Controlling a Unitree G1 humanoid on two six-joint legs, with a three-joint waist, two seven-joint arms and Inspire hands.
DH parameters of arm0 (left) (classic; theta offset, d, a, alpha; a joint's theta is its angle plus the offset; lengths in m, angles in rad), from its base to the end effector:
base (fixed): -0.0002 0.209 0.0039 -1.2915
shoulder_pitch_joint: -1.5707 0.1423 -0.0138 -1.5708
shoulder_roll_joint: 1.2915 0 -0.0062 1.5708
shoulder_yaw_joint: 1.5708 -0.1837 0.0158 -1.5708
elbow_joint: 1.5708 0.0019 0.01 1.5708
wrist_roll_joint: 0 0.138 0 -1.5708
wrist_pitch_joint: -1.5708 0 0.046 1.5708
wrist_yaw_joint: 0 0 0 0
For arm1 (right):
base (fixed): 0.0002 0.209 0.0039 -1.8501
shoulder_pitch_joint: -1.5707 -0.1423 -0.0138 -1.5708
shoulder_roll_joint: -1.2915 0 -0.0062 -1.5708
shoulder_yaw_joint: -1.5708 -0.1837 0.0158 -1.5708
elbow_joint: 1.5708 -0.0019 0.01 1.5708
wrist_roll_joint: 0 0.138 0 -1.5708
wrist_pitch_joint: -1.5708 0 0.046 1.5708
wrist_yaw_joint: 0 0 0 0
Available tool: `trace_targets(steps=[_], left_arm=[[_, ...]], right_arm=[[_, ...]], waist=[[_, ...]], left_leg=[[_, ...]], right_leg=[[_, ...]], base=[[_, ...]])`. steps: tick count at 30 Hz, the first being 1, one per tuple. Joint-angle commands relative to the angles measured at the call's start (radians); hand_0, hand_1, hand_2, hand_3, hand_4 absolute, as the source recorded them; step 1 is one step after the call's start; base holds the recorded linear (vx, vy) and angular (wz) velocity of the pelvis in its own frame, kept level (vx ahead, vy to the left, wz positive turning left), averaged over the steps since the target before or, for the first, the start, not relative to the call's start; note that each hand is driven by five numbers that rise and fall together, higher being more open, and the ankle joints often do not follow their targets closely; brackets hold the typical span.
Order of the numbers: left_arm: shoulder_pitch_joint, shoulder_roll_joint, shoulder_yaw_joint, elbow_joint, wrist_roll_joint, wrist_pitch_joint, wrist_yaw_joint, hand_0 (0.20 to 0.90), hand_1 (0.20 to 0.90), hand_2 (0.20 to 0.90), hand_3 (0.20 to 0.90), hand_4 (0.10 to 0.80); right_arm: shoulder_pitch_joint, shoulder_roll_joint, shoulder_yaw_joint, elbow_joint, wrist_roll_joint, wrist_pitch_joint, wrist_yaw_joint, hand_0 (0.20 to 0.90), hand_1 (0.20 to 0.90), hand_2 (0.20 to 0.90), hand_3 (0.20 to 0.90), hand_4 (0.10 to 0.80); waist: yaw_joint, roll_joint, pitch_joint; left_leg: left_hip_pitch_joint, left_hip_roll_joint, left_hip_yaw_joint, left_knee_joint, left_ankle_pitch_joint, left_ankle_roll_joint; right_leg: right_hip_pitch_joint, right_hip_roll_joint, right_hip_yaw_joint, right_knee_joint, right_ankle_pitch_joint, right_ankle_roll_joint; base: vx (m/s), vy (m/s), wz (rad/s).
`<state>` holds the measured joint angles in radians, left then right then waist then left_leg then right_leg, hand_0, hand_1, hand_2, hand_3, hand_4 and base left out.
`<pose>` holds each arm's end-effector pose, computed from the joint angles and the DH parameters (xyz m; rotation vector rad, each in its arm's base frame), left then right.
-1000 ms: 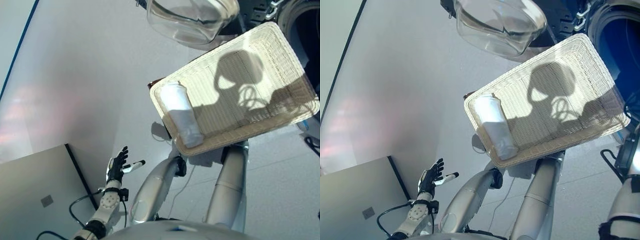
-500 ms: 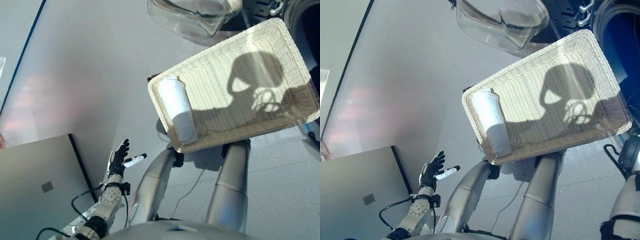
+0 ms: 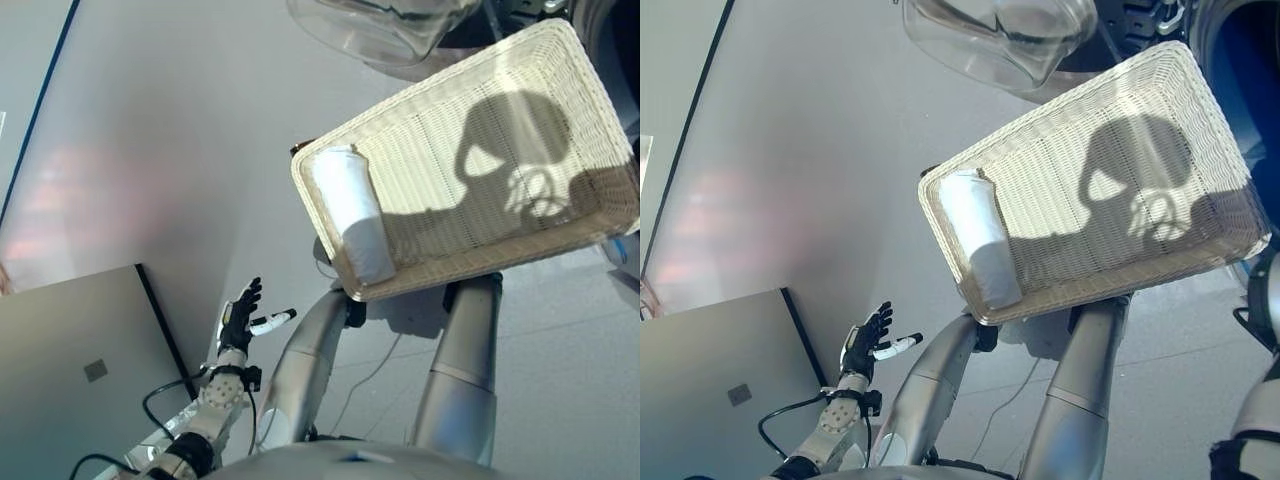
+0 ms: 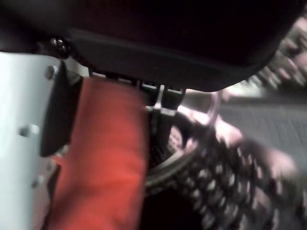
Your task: Pick up the clothes and place them into the washing machine
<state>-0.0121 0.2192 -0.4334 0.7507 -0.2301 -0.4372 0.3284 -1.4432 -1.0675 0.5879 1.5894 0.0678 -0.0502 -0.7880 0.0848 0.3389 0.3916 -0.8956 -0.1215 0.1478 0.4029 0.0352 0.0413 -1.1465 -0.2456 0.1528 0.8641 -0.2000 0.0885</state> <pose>0.1494 0.1541 -0.0673 0.1553 0.3442 0.0622 0.2716 -0.3989 0.2930 -0.8967 -0.1477 -1.5135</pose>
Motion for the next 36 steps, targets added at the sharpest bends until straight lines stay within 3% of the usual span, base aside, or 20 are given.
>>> trace_targets(steps=[1, 4, 7, 9, 11, 16, 23, 27, 29, 30, 36], left_arm=[[0.083, 0.085, 0.093, 0.054, -0.012, -0.018, 0.046, 0.9, 0.9, 0.9, 0.9, 0.8], [0.084, 0.079, 0.087, 0.051, -0.028, -0.015, 0.045, 0.9, 0.9, 0.9, 0.9, 0.8], [0.068, 0.044, 0.094, 0.096, -0.077, -0.005, 0.042, 0.9, 0.9, 0.9, 0.9, 0.8], [0.065, 0.033, 0.094, 0.109, -0.092, 0.003, 0.032, 0.9, 0.9, 0.9, 0.9, 0.8], [0.059, 0.043, 0.104, 0.117, -0.105, 0.004, 0.023, 0.9, 0.9, 0.9, 0.9, 0.8], [0.056, 0.046, 0.114, 0.137, -0.129, -0.002, 0.003, 0.9, 0.9, 0.9, 0.9, 0.8], [0.04, 0.041, 0.109, 0.16, -0.148, -0.006, -0.013, 0.9, 0.9, 0.9, 0.9, 0.8], [0.017, 0.032, 0.108, 0.186, -0.155, 0.003, -0.022, 0.9, 0.9, 0.9, 0.9, 0.8], [0.014, 0.033, 0.108, 0.188, -0.156, 0.002, -0.025, 0.9, 0.9, 0.9, 0.9, 0.8], [0.006, 0.03, 0.108, 0.186, -0.157, 0.0, -0.023, 0.9, 0.9, 0.9, 0.9, 0.8], [-0.017, 0.044, 0.121, 0.209, -0.127, 0.009, -0.015, 0.9, 0.9, 0.9, 0.9, 0.8]], right_arm=[[-0.127, -0.262, 0.145, -0.084, -0.039, -0.037, -0.024, 0.9, 0.9, 0.9, 0.9, 0.8], [-0.115, -0.245, 0.056, -0.092, 0.115, -0.098, 0.027, 0.9, 0.9, 0.9, 0.9, 0.8], [-0.027, -0.191, -0.267, -0.215, 0.724, -0.363, 0.158, 0.9, 0.9, 0.9, 0.9, 0.8], [0.053, -0.132, -0.452, -0.264, 0.917, -0.478, 0.183, 0.9, 0.9, 0.9, 0.9, 0.8], [0.134, -0.082, -0.552, -0.31, 0.986, -0.523, 0.218, 0.9, 0.9, 0.9, 0.9, 0.8], [0.187, -0.066, -0.628, -0.319, 1.002, -0.542, 0.229, 0.9, 0.9, 0.9, 0.9, 0.8], [0.182, -0.01, -0.605, -0.313, 1.003, -0.511, 0.261, 0.9, 0.9, 0.9, 0.9, 0.8], [0.298, 0.189, -0.642, -0.315, 1.008, -0.472, 0.308, 0.9, 0.9, 0.9, 0.9, 0.8], [0.306, 0.222, -0.65, -0.312, 1.014, -0.471, 0.306, 0.9, 0.9, 0.9, 0.9, 0.8], [0.349, 0.345, -0.661, -0.337, 1.026, -0.479, 0.32, 0.9, 0.9, 0.9, 0.9, 0.8], [0.498, 0.578, -0.67, -0.398, 1.054, -0.475, 0.37, 0.9, 0.9, 0.9, 0.9, 0.8]], waist=[[0.029, -0.012, -0.138], [0.033, -0.007, -0.145], [0.021, 0.002, -0.142], [0.017, 0.012, -0.145], [0.021, 0.011, -0.147], [0.036, 0.013, -0.159], [0.045, 0.009, -0.151], [0.039, -0.009, -0.124], [0.043, -0.015, -0.127], [0.044, -0.023, -0.115], [0.054, -0.07, -0.098]], left_leg=[[0.012, 0.029, -0.015, 0.076, -0.117, -0.064], [0.021, 0.026, -0.016, 0.058, -0.109, -0.065], [0.032, 0.025, -0.021, 0.041, -0.111, -0.065], [0.039, 0.023, -0.019, 0.034, -0.111, -0.064], [0.042, 0.023, -0.019, 0.034, -0.111, -0.064], [0.053, 0.017, -0.023, 0.025, -0.109, -0.064], [0.075, 0.017, -0.021, 0.012, -0.099, -0.059], [0.096, 0.026, -0.01, 0.011, -0.078, -0.046], [0.111, 0.021, -0.024, 0.013, -0.102, -0.049], [0.118, 0.03, -0.016, 0.004, -0.073, -0.041], [0.185, 0.038, -0.047, -0.021, -0.058, -0.04]], right_leg=[[0.09, 0.083, -0.108, -0.079, 0.016, -0.083], [0.096, 0.082, -0.109, -0.09, 0.019, -0.081], [0.107, 0.089, -0.106, -0.104, 0.013, -0.08], [0.113, 0.092, -0.103, -0.111, 0.009, -0.079], [0.118, 0.09, -0.104, -0.116, 0.011, -0.078], [0.128, 0.082, -0.105, -0.118, 0.01, -0.074], [0.155, 0.081, -0.108, -0.145, 0.031, -0.069], [0.195, 0.088, -0.13, -0.181, 0.073, -0.072], [0.214, 0.092, -0.124, -0.185, 0.051, -0.066], [0.233, 0.094, -0.142, -0.217, 0.092, -0.069], [0.345, 0.095, -0.189, -0.291, 0.112, -0.064]], base=[[0.0, 0.0, 0.0], [0.0, 0.0, 0.0], [0.043, 0.034, -0.02], [0.037, 0.055, 0.04], [0.023, 0.046, 0.03], [0.006, 0.02, -0.02], [0.003, 0.021, -0.02], [-0.033, 0.006, -0.15], [-0.007, -0.004, -0.27], [-0.105, -0.009, -0.08], [-0.005, -0.04, 0.0]])
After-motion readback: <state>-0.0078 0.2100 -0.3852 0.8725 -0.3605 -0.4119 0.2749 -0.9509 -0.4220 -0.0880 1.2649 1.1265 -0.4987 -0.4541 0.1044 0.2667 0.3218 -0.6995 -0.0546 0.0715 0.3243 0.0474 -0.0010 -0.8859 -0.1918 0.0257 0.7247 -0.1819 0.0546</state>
